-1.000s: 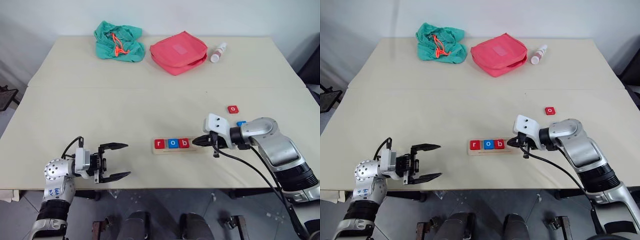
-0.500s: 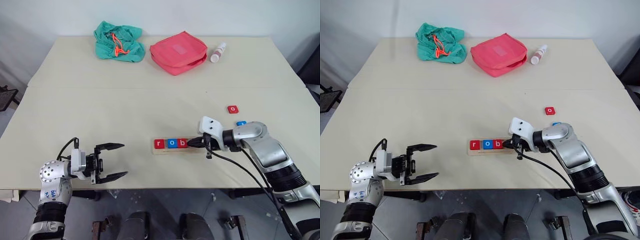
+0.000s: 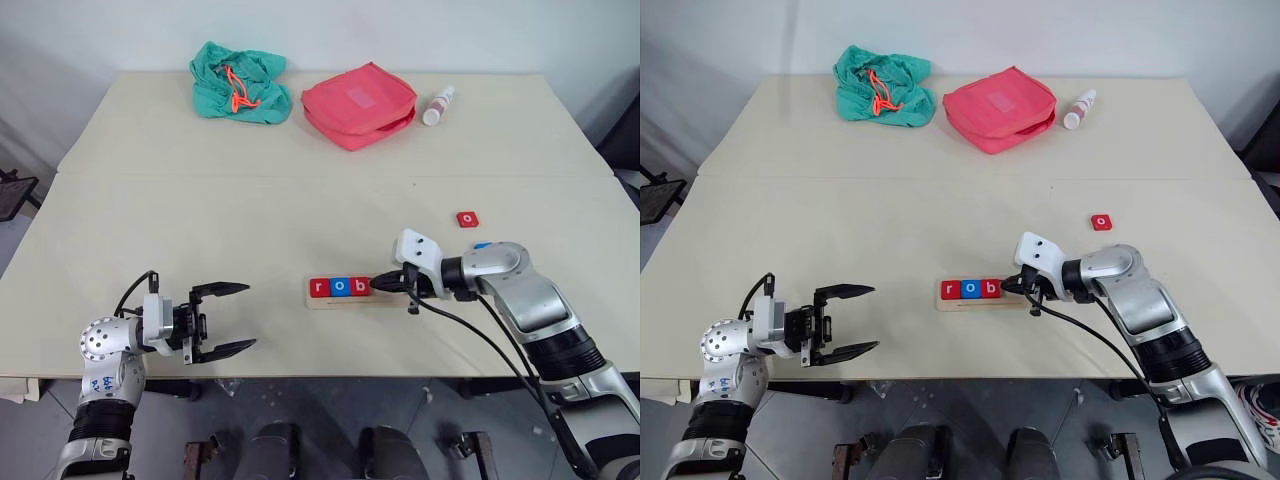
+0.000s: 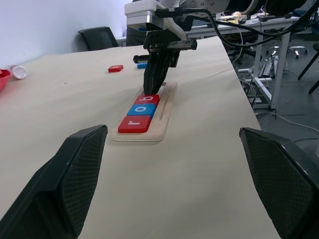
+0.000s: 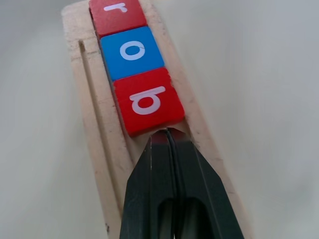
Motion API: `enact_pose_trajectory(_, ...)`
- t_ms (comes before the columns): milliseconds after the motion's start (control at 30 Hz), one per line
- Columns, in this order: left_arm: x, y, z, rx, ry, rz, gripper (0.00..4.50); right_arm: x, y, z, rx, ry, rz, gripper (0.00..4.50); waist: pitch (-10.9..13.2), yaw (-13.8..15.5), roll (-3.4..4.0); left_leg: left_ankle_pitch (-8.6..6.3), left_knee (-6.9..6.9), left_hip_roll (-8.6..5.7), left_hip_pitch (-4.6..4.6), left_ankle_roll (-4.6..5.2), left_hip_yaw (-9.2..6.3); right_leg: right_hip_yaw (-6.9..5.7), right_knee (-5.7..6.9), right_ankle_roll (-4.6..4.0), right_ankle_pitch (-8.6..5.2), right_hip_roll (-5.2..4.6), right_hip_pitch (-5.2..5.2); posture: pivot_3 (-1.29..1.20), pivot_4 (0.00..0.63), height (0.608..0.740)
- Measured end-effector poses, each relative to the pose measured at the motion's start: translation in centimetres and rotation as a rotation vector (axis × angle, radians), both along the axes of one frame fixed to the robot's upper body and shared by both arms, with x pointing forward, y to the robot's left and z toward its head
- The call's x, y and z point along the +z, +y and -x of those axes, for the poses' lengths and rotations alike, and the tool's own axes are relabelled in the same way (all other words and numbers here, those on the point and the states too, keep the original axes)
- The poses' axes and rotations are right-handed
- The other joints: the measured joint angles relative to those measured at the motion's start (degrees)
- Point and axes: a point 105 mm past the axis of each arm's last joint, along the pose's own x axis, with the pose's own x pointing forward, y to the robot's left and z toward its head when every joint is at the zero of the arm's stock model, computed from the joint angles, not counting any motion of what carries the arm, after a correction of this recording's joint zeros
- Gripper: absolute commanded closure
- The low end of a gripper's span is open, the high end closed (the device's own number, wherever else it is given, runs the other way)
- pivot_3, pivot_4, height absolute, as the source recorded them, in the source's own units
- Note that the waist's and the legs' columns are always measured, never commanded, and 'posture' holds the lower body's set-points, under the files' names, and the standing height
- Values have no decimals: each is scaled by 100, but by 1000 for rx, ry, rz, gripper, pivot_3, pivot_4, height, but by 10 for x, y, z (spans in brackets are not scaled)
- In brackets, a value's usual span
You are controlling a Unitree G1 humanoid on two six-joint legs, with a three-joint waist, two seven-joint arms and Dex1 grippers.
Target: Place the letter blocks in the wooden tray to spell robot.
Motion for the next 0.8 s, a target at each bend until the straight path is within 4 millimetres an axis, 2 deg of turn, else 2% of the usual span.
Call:
enact_pose_trajectory(133,2,-2,-5,-7,-4,4,0,12,-11,3,-50,-42,-30,4482,0,3,0,0,-1,-1,0,0,0,0,0,0,0,0,1,0,150,740)
enact_pose_trajectory(233,2,-4,-9,-10,4,14,0,20,-25,2,-146,-97,-85,3922,0,12,0,0,-1,-1,0,0,-1,-2,2,0,0,-1,1,0,150,740)
enact_pose_trajectory(400,3,-4,-16,-6,12,19,0,28,-70,1,-396,-217,-157,2258,-1,31,-1,0,-2,-3,0,0,-2,-2,4,0,0,-1,2,0,150,740)
enact_pose_trajectory(533,2,-5,-19,-4,18,20,0,15,-108,15,-597,-243,-157,805,-1,24,-1,0,-4,-2,1,0,3,-2,3,0,0,-1,2,0,150,740)
enact_pose_trajectory(600,1,-4,-21,1,25,23,0,6,-119,23,-674,-244,-169,125,-1,23,-1,0,-5,-1,3,0,5,-2,3,0,0,0,4,0,150,740)
enact_pose_trajectory(800,1,-5,-22,0,28,28,0,-4,-140,38,-864,-236,-263,54,-1,13,-1,0,-6,1,11,0,12,5,4,0,0,0,4,0,150,740)
